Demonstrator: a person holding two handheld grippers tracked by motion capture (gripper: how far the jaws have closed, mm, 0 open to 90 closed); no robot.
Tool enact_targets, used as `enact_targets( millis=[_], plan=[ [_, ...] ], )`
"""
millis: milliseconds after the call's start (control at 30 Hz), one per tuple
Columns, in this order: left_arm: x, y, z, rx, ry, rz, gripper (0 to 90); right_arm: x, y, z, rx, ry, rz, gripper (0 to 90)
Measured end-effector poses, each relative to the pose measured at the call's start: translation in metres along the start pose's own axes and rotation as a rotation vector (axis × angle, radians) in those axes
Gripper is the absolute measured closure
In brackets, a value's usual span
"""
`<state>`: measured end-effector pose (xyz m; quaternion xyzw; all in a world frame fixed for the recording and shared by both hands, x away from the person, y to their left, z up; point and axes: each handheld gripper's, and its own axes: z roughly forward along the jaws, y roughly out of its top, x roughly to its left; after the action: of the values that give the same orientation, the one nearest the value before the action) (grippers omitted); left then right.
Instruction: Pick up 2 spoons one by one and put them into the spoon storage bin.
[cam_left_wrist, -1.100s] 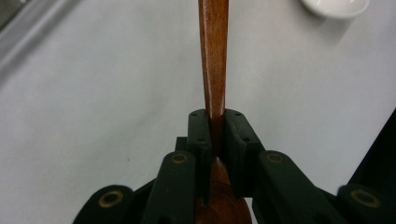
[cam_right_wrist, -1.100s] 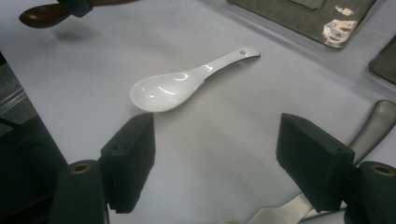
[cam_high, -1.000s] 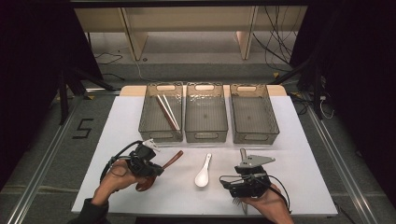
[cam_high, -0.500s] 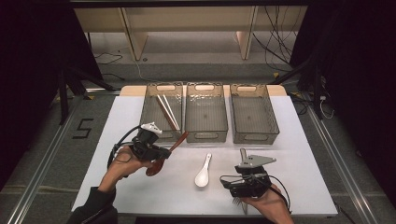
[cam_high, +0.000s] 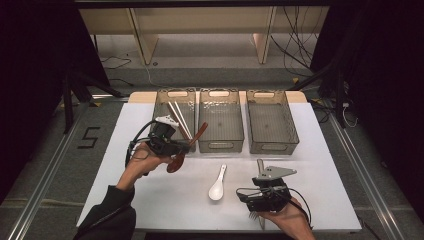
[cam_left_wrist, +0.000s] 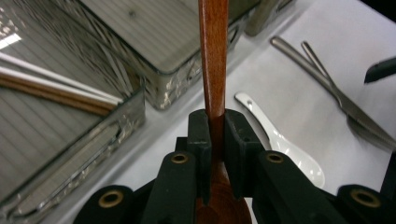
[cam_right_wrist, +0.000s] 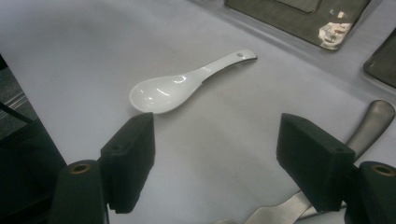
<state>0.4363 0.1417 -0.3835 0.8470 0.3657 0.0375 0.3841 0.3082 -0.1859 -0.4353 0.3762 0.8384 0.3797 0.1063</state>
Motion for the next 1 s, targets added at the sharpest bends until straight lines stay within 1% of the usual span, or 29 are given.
enact_targets(
  millis=[133, 167, 333, 400, 467, 567, 600, 633, 700, 833, 867, 1000],
  plan=[
    [0.001, 0.012, 0.003, -0.032, 0.006, -0.006, 80.9, 0.000, 0.000, 0.000, -0.003, 0.000, 0.000, 29.0],
    [0.001, 0.015, 0.003, -0.038, 0.009, -0.003, 81.0, 0.000, 0.000, -0.001, -0.003, 0.000, 0.000, 29.0],
    [0.005, 0.031, 0.007, -0.078, 0.018, -0.019, 81.0, 0.000, 0.000, -0.001, -0.007, 0.000, 0.000, 29.0],
    [0.006, 0.037, 0.009, -0.089, 0.018, -0.029, 81.0, 0.000, 0.000, -0.001, -0.006, 0.001, 0.002, 29.0],
    [0.008, 0.043, 0.011, -0.093, 0.019, -0.030, 80.9, 0.000, 0.000, -0.002, -0.008, 0.002, 0.000, 29.0],
    [0.009, 0.048, 0.015, -0.102, 0.018, -0.042, 81.0, -0.001, 0.000, -0.001, -0.007, 0.003, 0.001, 29.0],
    [0.011, 0.050, 0.017, -0.099, 0.020, -0.039, 81.0, -0.001, 0.000, -0.001, -0.007, 0.003, 0.001, 29.0],
    [0.012, 0.052, 0.018, -0.100, 0.025, -0.048, 81.0, -0.001, -0.001, -0.001, -0.006, 0.004, 0.000, 29.0],
    [0.015, 0.054, 0.022, -0.098, 0.029, -0.054, 81.0, -0.001, -0.001, -0.001, -0.007, 0.003, -0.001, 29.0],
    [0.020, 0.057, 0.028, -0.112, 0.038, -0.077, 81.0, -0.001, -0.001, -0.002, -0.009, 0.003, 0.002, 29.0],
    [0.021, 0.059, 0.030, -0.123, 0.036, -0.086, 80.9, -0.001, -0.001, -0.001, -0.008, 0.003, 0.002, 29.0],
    [0.023, 0.066, 0.036, -0.136, 0.043, -0.095, 80.9, -0.001, -0.001, -0.001, -0.006, 0.004, 0.003, 29.0]
  ],
)
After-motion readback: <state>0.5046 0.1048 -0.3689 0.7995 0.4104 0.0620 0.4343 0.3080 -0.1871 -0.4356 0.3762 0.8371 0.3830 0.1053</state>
